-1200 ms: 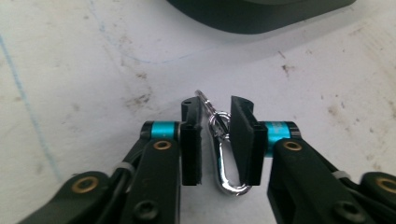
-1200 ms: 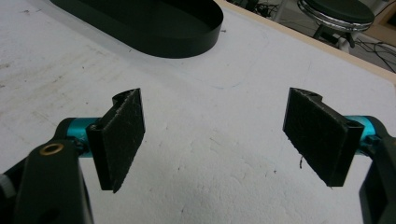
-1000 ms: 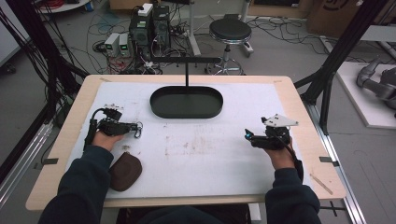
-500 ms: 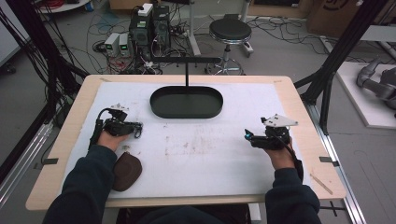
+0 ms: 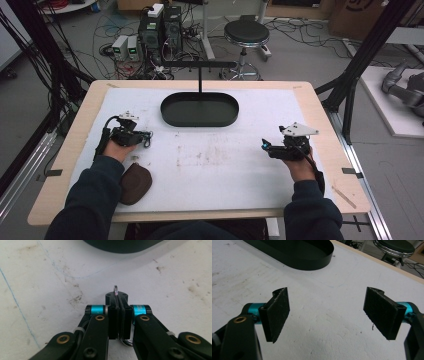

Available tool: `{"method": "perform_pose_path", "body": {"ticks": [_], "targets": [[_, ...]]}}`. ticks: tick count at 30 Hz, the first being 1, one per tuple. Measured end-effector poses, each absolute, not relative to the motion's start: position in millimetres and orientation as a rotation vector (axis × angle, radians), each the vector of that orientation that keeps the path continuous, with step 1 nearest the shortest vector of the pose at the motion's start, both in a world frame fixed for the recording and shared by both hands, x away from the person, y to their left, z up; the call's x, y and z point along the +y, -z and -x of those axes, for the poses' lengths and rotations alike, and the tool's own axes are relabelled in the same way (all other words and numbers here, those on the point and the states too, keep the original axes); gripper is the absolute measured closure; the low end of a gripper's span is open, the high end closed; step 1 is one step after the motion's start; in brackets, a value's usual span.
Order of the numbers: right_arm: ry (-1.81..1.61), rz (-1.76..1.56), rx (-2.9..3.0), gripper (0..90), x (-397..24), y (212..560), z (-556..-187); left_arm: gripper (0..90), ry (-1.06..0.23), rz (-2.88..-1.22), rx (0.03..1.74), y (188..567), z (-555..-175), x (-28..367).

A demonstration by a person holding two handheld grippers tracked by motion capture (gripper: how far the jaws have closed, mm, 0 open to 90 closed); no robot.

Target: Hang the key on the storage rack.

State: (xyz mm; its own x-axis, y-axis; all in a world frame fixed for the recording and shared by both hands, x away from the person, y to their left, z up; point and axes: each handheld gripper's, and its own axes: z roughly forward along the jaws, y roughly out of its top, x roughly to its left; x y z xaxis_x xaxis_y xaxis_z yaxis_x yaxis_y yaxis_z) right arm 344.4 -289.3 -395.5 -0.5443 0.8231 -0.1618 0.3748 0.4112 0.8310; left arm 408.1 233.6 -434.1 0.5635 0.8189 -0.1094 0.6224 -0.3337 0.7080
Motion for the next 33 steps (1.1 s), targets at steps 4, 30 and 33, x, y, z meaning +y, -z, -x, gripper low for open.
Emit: {"method": "perform_pose_path", "body": {"ticks": [4, 30, 33], "targets": [[-1.037, -1.011, 2.105, 21.4, -289.2, 395.2, -344.1, 88.0, -0.377, -2.086, 1.148, 433.2, -407.4, 230.0], [-1.051, -1.019, 2.093, 21.4, -291.2, 394.1, -344.3, 88.3, -0.524, -1.893, 1.023, 351.5, -420.8, 242.1], [-1.052, -1.017, 2.09, 21.4, -291.9, 394.0, -344.6, 88.3, -0.546, -1.85, 1.021, 338.5, -431.5, 241.1]]}}
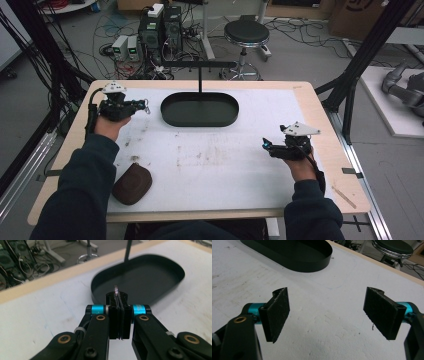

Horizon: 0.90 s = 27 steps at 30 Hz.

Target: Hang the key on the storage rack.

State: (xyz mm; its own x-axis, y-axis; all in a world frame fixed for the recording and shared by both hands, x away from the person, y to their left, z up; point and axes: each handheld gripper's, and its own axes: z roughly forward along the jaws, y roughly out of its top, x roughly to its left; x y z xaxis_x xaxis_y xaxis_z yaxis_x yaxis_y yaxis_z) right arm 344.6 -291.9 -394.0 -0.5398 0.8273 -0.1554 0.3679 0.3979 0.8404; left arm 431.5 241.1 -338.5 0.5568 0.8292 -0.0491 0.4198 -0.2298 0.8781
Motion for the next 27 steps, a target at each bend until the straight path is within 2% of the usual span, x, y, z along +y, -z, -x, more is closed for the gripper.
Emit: {"method": "perform_pose_path", "body": {"ticks": [8, 19, 27], "targets": [[-1.066, -1.022, 2.084, 21.4, -294.2, 392.9, -344.6, 88.3, -0.549, -1.835, 0.91, 307.3, -471.4, 227.5], [-1.064, -1.022, 2.086, 21.4, -297.9, 394.2, -344.3, 88.2, -0.496, -1.858, 0.745, 305.0, -504.1, 205.6], [-1.063, -1.022, 2.093, 21.4, -296.9, 395.6, -344.3, 88.2, -0.494, -1.854, 0.733, 305.3, -519.6, 196.7]]}}
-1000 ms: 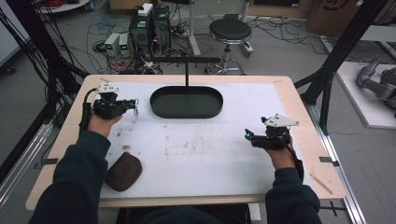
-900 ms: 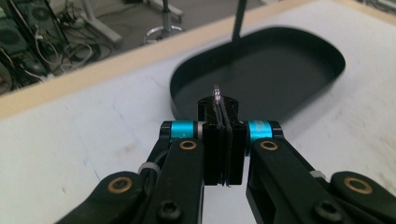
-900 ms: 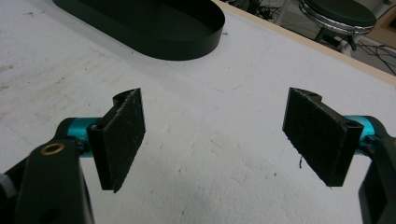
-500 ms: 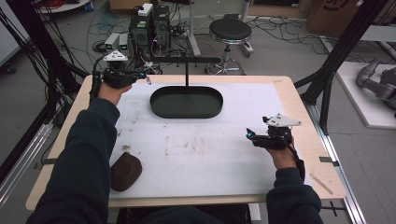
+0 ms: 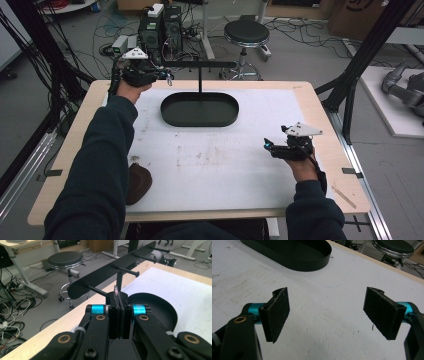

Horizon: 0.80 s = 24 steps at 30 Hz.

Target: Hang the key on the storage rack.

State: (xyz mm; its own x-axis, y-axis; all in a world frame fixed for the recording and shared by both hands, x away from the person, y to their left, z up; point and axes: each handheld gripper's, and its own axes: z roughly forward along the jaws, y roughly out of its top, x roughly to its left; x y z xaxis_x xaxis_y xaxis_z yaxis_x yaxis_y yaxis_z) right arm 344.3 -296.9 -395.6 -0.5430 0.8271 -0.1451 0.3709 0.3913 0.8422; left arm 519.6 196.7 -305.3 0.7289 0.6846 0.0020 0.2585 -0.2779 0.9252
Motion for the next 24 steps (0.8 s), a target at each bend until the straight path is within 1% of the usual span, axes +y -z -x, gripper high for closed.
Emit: {"method": "perform_pose_path", "body": {"ticks": [9, 24], "targets": [[-1.052, -1.027, 2.097, 21.4, -298.7, 397.7, -344.2, 88.1, -0.5, -1.847, 0.749, 306.6, -527.6, 197.4], [-1.049, -1.022, 2.098, 21.4, -300.5, 398.0, -342.0, 87.5, -0.53, -1.817, 0.856, 317.6, -536.0, 190.3]]}}
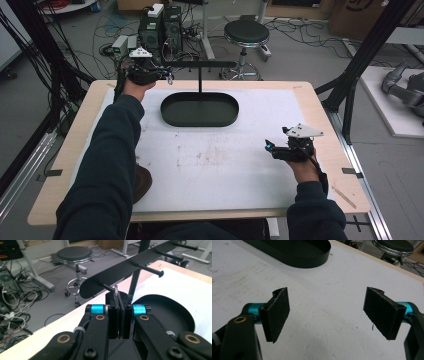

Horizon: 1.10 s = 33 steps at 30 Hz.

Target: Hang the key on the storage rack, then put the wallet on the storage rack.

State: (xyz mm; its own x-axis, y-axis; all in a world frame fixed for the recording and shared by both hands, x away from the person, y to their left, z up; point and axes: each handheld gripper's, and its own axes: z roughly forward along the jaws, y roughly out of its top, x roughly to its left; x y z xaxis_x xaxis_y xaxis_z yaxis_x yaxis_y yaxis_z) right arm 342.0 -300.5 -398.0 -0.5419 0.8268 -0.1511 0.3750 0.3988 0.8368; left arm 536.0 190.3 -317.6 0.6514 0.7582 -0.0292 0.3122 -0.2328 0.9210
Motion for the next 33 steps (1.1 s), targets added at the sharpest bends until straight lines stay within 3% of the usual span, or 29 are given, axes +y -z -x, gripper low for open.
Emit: {"method": "perform_pose_path", "body": {"ticks": [2, 9, 10, 13, 19, 33], "targets": [[-1.05, -1.024, 2.099, 21.4, -300.6, 398.2, -342.0, 85.2, -0.543, -1.813, 0.88, 320.0, -534.6, 190.5], [-1.054, -1.007, 2.111, 21.4, -297.8, 399.3, -345.8, 62.1, -0.597, -1.745, 0.905, 326.9, -509.4, 209.9], [-1.054, -1.007, 2.111, 21.4, -297.8, 399.3, -345.8, 62.1, -0.604, -1.726, 0.908, 327.4, -504.1, 213.3], [-1.064, -1.005, 2.119, 21.4, -295.1, 399.7, -348.5, 54.0, -0.565, -1.639, 0.906, 328.7, -486.2, 221.8], [-1.069, -1.01, 2.128, 21.2, -294.8, 400.0, -356.0, 18.8, -0.564, -1.562, 0.95, 328.4, -450.9, 232.3], [-1.063, -1.007, 2.116, 21.2, -294.7, 396.7, -355.3, 18.0, -0.599, -1.558, 0.969, 344.6, -390.3, 264.0]]}}
